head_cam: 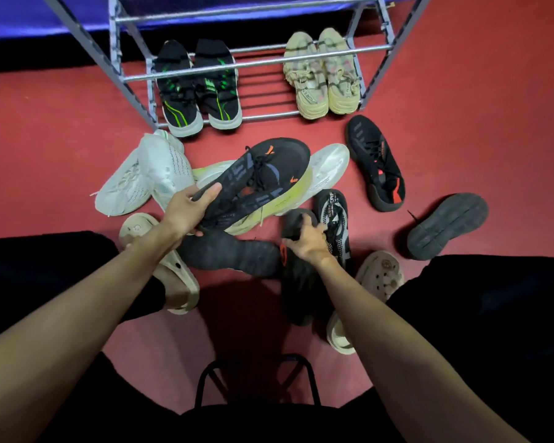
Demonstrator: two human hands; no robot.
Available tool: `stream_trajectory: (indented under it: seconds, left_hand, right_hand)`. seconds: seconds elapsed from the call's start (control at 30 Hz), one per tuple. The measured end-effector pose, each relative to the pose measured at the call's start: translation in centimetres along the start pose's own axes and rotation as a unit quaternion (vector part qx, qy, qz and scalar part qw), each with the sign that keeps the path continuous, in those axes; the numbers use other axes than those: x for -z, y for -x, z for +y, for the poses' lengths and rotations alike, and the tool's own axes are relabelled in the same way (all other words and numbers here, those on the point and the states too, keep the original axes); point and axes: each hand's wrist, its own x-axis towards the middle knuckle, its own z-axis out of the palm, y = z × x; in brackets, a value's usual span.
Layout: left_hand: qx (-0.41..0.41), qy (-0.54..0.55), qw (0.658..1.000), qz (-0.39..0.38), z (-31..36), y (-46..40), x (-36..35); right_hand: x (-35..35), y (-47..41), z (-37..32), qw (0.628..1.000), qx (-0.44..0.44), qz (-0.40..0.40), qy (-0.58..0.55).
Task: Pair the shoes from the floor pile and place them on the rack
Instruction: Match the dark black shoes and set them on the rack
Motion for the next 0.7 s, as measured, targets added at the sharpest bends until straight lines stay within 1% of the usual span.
stream_trajectory:
  seconds: [0.1, 0.27, 0.37, 0.5, 0.57, 0.67, 0.7]
  left_hand:
    - [0.015, 0.020, 1.000, 0.004, -0.6, -0.2, 0.5]
    - [0.072, 0.070, 0.994, 0.039, -2.1, -1.0, 1.0]
    - [0.097, 0.091, 0.990, 0.049, -2.7, -1.3, 1.3]
    - [0.099, 0.113, 0.988, 0.042, -2.2, -0.9, 0.5]
    - [0.100, 0.118, 0.987, 0.034, -1.6, -0.5, -0.2]
    - [0.097, 0.121, 0.988, 0.017, -0.8, 0.2, -0.9]
    - [0.095, 0.123, 0.988, 0.012, -0.5, 0.4, -1.1]
  right_hand:
    - [-0.1, -1.0, -0.8, 0.999, -0.037, 0.002, 0.023]
    - [0.5, -2.4, -1.6, 0.994, -0.060, 0.010, 0.086]
    - [0.7, -2.7, -2.1, 0.993, -0.070, 0.024, 0.093]
    - [1.5, -2.4, -2.2, 0.993, -0.076, 0.026, 0.091]
    - [2.5, -2.3, -2.0, 0.990, -0.067, 0.000, 0.126]
    - [5.9, -0.9, -2.6, 0.984, -0.010, -0.081, 0.159]
    - [7.5, -0.1, -3.0, 0.982, 0.011, -0.096, 0.162]
